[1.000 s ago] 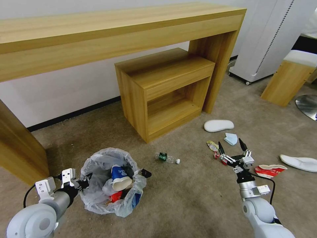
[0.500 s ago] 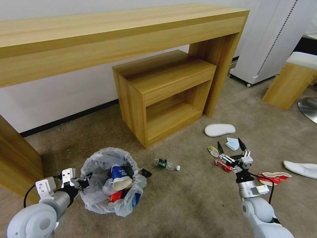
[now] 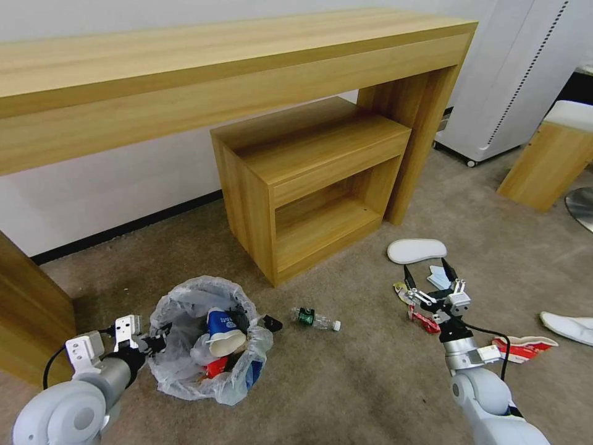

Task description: Pick up the trash bin and place the garbage on the floor into it.

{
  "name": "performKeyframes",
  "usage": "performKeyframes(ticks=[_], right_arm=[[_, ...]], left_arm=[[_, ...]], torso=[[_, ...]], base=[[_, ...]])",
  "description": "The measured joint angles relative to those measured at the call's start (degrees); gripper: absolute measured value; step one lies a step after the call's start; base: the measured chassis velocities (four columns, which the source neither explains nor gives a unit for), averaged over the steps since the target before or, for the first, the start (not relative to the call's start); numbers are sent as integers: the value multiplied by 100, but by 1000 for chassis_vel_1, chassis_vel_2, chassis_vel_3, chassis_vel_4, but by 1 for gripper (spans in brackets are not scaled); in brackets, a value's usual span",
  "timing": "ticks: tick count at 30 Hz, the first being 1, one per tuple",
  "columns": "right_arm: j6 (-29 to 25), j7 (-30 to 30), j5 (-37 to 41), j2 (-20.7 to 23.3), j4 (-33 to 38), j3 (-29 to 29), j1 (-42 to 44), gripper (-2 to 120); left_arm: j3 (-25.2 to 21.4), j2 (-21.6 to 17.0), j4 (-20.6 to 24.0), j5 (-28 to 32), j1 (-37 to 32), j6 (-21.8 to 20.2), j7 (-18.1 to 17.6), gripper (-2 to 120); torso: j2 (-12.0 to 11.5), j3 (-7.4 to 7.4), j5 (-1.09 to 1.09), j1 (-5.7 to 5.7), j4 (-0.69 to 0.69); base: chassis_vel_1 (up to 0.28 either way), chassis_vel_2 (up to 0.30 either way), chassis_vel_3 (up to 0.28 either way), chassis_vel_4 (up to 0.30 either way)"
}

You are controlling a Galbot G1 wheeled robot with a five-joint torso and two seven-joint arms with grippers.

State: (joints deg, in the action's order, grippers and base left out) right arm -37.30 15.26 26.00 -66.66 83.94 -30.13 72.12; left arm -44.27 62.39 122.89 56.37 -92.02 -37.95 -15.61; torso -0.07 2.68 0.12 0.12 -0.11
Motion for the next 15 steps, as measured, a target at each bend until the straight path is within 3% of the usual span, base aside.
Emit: performKeyframes(ticks=[15], right_arm=[[-6, 27, -14, -35, -75, 28, -51, 100]], left_arm=[[14, 0, -99, 0, 39, 8, 14, 0]], torso=[[0, 0, 0, 0, 0]], base=[[-21, 24, 24, -21]])
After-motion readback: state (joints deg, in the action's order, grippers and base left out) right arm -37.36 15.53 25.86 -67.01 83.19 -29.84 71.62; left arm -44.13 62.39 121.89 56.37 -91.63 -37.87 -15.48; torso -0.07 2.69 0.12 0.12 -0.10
